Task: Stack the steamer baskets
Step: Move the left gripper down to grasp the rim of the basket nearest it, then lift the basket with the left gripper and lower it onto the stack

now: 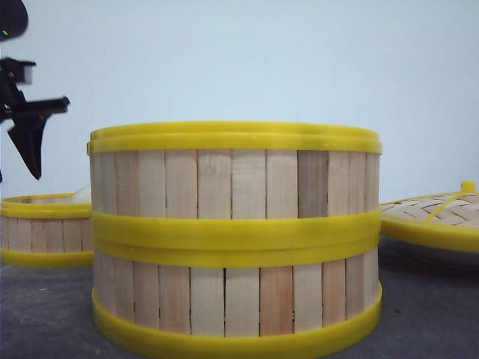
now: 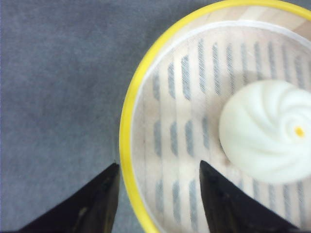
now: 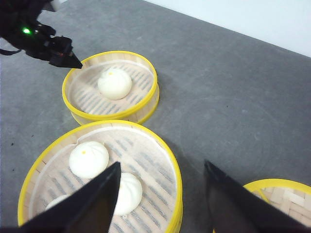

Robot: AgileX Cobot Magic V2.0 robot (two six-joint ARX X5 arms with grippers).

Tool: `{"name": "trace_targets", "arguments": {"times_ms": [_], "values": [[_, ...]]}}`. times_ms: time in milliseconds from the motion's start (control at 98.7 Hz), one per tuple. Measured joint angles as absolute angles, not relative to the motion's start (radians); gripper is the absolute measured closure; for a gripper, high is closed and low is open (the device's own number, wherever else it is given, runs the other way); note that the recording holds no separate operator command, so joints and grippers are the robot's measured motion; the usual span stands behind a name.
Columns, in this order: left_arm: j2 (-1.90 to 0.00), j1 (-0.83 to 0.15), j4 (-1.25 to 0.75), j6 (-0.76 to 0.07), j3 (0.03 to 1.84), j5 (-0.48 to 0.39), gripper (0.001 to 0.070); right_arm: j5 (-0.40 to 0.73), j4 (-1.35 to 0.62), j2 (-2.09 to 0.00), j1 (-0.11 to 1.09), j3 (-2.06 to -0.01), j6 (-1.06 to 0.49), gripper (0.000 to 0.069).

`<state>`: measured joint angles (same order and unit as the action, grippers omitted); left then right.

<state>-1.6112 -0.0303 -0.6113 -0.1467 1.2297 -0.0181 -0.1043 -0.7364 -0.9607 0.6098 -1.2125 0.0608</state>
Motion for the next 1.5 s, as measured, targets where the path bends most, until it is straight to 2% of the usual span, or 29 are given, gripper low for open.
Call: {"name": "trace_targets", "arguments": {"times_ms": [122,426,486,638,932,1287,1500], "values": [[-1.649,-0.030,-0.611,-0.147,1.232,0.030,0.0407,-0.104,-0.750,-0.961,0.610,-1.213,0.060,0.0365],[-1.739,-0.011,-0.613,-0.147,1.232,0.043,0.0411,-0.104,-0.751,-0.961,0.610,-1.213,0.060,0.0365],[-1.738,-0.011,-0.609,-0.147,1.232,0.043,0.0445,-0.104,-0.751,-0.961,0.610,-1.213,0.060,0.0365],[-1.738,-0.011,-0.609,-0.151,1.233,0.048,0.0597,-0.104,-0.751,-0.961,0.610,-1.213,0.060,0.0365],[-1.754,-0.011,-0.605,-0.180,1.237,0.052,0.0664,-0.104,-0.751,-0.961,0.610,-1.213,0.060,0.0365],[-1.732,-0.009,-0.603,-0.180,1.237,0.049,0.0673,-0.104,-0.751,-0.961,0.610,-1.213,0.060,0.0365],[-1.571,0.017,-0.610,-0.159,1.237,-0.057,0.0674,-0.104,-0.751,-0.961,0.610,-1.213,0.060,0.0365]]}}
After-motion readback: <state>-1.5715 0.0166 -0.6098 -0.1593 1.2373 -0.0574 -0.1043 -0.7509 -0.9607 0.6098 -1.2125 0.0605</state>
